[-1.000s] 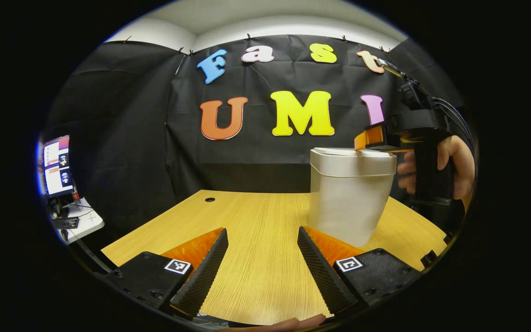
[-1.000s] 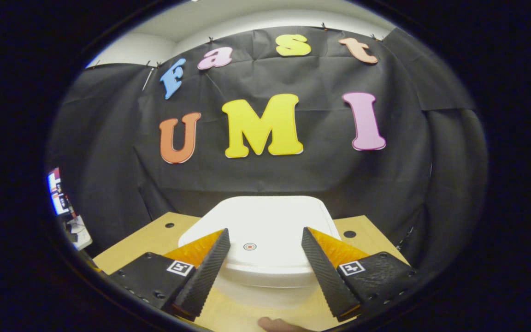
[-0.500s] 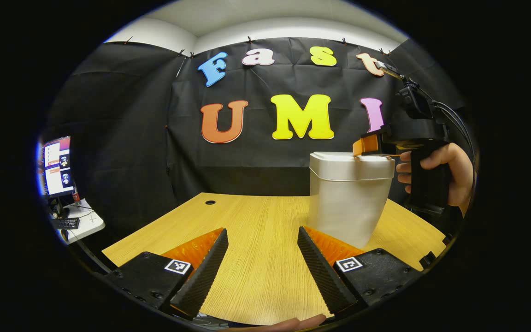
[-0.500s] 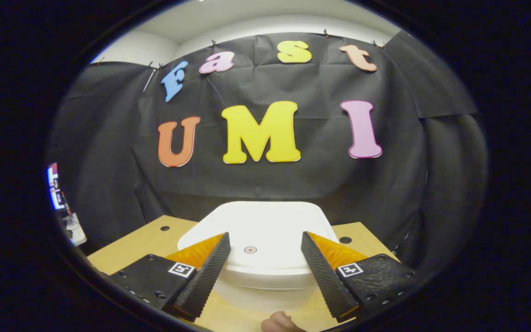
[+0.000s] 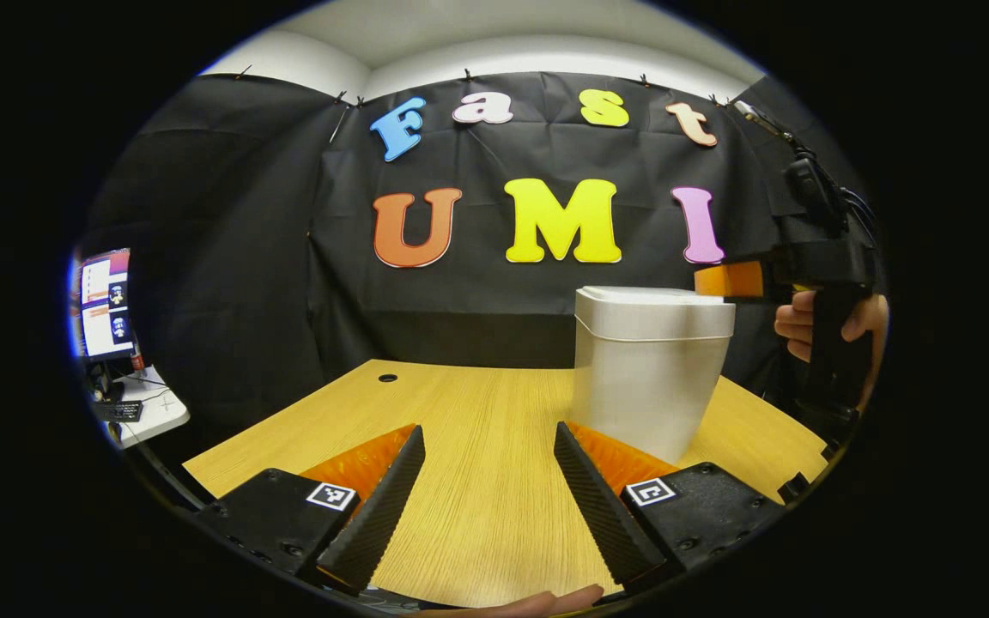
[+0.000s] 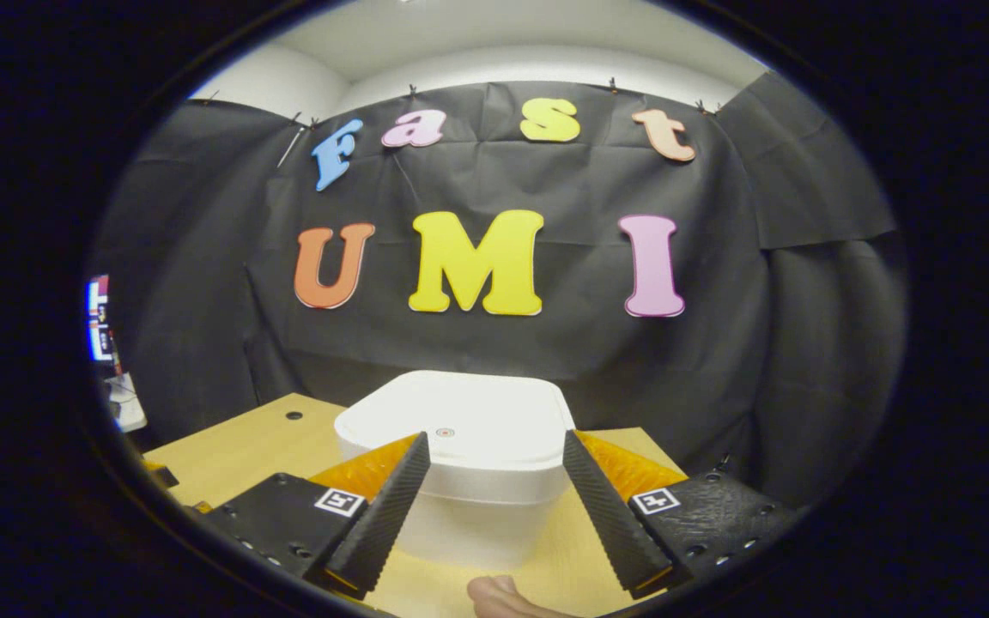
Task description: Press the lid of the desktop garbage bin to open it, pick up the crumpled paper on the desktop and throw it into the bin, then pick up the pop can on the desktop and drop it into the bin, and finally close the garbage bin lid.
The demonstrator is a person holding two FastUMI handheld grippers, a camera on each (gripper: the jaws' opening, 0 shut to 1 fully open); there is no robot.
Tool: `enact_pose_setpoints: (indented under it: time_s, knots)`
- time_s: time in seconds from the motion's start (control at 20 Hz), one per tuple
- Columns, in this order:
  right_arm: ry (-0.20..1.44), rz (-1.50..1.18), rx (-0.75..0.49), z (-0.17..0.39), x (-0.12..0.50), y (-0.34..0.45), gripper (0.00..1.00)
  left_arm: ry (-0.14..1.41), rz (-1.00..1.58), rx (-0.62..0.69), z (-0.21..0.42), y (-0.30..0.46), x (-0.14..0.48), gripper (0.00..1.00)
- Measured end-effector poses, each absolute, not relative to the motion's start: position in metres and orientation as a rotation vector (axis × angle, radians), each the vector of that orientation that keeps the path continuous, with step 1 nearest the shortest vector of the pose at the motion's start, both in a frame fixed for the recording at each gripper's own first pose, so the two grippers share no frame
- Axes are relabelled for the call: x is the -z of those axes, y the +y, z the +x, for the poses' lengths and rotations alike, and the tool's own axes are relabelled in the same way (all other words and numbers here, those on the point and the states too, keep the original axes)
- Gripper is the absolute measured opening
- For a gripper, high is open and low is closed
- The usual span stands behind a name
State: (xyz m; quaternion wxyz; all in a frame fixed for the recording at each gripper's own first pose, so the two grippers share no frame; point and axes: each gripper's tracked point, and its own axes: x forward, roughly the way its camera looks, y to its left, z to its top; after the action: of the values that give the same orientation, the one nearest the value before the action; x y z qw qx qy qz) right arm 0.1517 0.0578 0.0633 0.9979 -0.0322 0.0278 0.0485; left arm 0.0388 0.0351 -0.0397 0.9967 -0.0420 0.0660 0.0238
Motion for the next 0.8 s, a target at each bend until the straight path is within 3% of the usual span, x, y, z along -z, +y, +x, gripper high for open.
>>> enact_pose_setpoints:
  time_s: [0.2,0.8]
  knots:
    - [-0.057,-0.073,-0.141,0.101,-0.059,0.043,0.94,0.121,-0.073,-0.066,0.037,0.034,0.04,0.98]
    - [-0.146,-0.089,0.026,0.02,-0.021,-0.058,0.95,0.081,-0.069,-0.029,0.036,0.003,0.034,0.98]
